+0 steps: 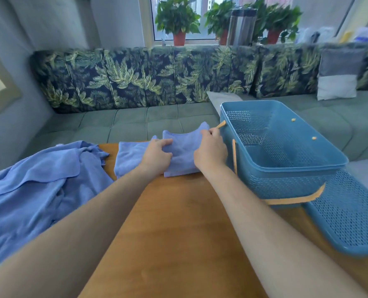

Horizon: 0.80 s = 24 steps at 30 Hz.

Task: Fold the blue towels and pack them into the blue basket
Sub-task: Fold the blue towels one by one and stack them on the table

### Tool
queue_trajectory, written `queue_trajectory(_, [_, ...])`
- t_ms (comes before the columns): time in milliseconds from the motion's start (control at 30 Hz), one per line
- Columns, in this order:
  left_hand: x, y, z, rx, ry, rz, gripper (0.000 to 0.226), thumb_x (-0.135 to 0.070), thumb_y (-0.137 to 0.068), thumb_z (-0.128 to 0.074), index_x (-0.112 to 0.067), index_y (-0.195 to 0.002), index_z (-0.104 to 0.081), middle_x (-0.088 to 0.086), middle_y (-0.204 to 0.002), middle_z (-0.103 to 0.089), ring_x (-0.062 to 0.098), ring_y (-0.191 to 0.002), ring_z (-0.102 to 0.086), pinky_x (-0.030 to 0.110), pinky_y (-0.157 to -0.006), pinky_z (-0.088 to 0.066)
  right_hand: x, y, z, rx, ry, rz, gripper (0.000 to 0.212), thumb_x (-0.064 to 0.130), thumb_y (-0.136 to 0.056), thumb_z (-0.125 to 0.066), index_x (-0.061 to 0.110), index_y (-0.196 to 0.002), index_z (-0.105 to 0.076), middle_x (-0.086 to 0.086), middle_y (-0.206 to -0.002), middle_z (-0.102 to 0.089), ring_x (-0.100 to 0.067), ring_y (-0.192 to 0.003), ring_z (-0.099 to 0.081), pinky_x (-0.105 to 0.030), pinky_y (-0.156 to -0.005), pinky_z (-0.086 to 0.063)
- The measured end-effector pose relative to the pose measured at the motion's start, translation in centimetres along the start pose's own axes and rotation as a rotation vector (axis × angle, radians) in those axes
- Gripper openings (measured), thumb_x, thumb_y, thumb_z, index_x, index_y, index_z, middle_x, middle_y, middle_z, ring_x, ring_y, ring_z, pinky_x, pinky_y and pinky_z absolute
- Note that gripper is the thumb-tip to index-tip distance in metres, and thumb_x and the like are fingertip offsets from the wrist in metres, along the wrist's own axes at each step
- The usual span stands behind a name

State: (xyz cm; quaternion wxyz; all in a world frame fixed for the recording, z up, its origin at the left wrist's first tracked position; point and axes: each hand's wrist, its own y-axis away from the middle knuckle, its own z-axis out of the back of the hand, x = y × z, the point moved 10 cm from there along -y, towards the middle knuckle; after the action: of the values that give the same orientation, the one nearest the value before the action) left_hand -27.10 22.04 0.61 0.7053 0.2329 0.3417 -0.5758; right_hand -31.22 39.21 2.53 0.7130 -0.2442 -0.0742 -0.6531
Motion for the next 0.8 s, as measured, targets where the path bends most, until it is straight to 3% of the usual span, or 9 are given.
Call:
queue_trajectory(100, [0.6, -3.8, -1.3, 0.033, -0.094, -0.005, 0.052, 0.0, -0.092, -0.05, -0.017, -0.141, -0.054, 0.006, -0.137, -0.047, 0.016, -0.092, -0.051, 0.009, -0.057, -0.038, -0.9, -2.8, -2.4, 0.019, -0.008, -0.027, 0.048, 0.009, -0.084, -0.056, 0.013, -0.131, -0.05, -0.006, -0.132, -0.044, -0.033, -0.111, -0.055, -0.042, -0.09, -0.047])
queue_trajectory(200, [1.4, -5.5, -2.7, 0.063, -0.255, 0.003, 0.031, 0.003, -0.088, -0.047, -0.022, -0.096, -0.062, 0.013, -0.126, -0.044, 0.025, -0.096, -0.048, 0.026, -0.073, -0.039, -1.9, -4.2, -4.9, 0.082, -0.023, -0.085, 0.048, 0.009, -0.085, -0.056, 0.014, -0.133, -0.051, -0.005, -0.14, -0.041, -0.032, -0.118, -0.052, -0.042, -0.096, -0.046])
queue_trajectory(233, [1.9, -5.8, -3.4, 0.079, -0.327, 0.006, 0.023, 0.002, -0.087, -0.048, -0.016, -0.094, -0.06, 0.017, -0.13, -0.042, 0.029, -0.101, -0.049, 0.031, -0.079, -0.042, -2.0, -4.2, -5.6, 0.095, 0.013, -0.082, 0.05, 0.01, -0.085, -0.057, 0.015, -0.134, -0.051, -0.004, -0.146, -0.037, -0.031, -0.128, -0.046, -0.042, -0.102, -0.042])
queue_trajectory(300, [2.1, -6.0, -4.8, 0.117, -0.472, -0.047, 0.029, -0.005, -0.09, -0.052, -0.006, -0.118, -0.058, 0.017, -0.145, -0.036, 0.035, -0.123, -0.047, 0.036, -0.097, -0.043, -1.6, -3.8, -7.3, 0.115, 0.07, -0.004, 0.055, 0.016, -0.088, -0.056, 0.022, -0.142, -0.047, -0.002, -0.16, -0.025, -0.03, -0.147, -0.025, -0.043, -0.117, -0.027])
queue_trajectory(333, [1.9, -5.8, -5.5, 0.146, -0.54, -0.079, 0.029, -0.013, -0.092, -0.051, -0.007, -0.12, -0.058, 0.014, -0.146, -0.038, 0.034, -0.126, -0.047, 0.036, -0.1, -0.041, -1.1, -3.4, -8.4, 0.147, 0.078, 0.059, 0.054, 0.021, -0.092, -0.052, 0.025, -0.145, -0.046, -0.001, -0.162, -0.023, -0.029, -0.15, -0.019, -0.043, -0.12, -0.021])
queue_trajectory(433, [1.5, -5.0, -8.0, 0.27, -0.699, -0.176, 0.044, -0.042, -0.094, -0.025, -0.014, -0.092, -0.058, 0.011, -0.121, -0.062, 0.027, -0.113, -0.056, 0.032, -0.096, -0.039, -1.2, -1.6, -11.6, 0.242, 0.092, 0.162, 0.052, 0.039, -0.099, -0.026, 0.03, -0.146, -0.047, 0.002, -0.158, -0.036, -0.025, -0.15, -0.024, -0.044, -0.121, -0.015])
queue_trajectory(500, [2.0, -4.8, -8.9, 0.257, -0.713, -0.236, 0.031, -0.027, -0.1, -0.035, -0.009, -0.1, -0.06, 0.008, -0.114, -0.064, 0.024, -0.11, -0.055, 0.031, -0.092, -0.038, -1.9, -0.9, -12.0, 0.218, 0.131, 0.167, 0.071, 0.045, -0.091, -0.005, 0.031, -0.146, -0.047, 0.002, -0.159, -0.038, -0.024, -0.15, -0.025, -0.045, -0.122, -0.013])
queue_trajectory(633, [2.8, -4.1, -9.6, 0.253, -0.636, -0.343, 0.016, -0.009, -0.094, -0.048, -0.003, -0.099, -0.062, 0.014, -0.115, -0.062, 0.03, -0.118, -0.055, 0.038, -0.097, -0.041, -2.7, -0.6, -11.8, 0.234, 0.22, 0.166, 0.051, 0.037, -0.105, -0.023, 0.029, -0.152, -0.037, 0.002, -0.163, -0.029, -0.025, -0.152, -0.017, -0.046, -0.124, -0.005])
queue_trajectory(800, [0.9, -1.7, -4.3, -0.002, -0.482, -0.49, 0.038, -0.015, -0.085, -0.045, -0.002, -0.112, -0.068, 0.016, -0.136, -0.059, 0.034, -0.123, -0.056, 0.043, -0.102, -0.043, 1.3, 0.2, -9.8, 0.17, 0.112, 0.218, 0.053, 0.034, -0.103, -0.031, 0.027, -0.155, -0.033, -0.003, -0.163, -0.03, -0.029, -0.152, -0.017, -0.045, -0.125, -0.003])
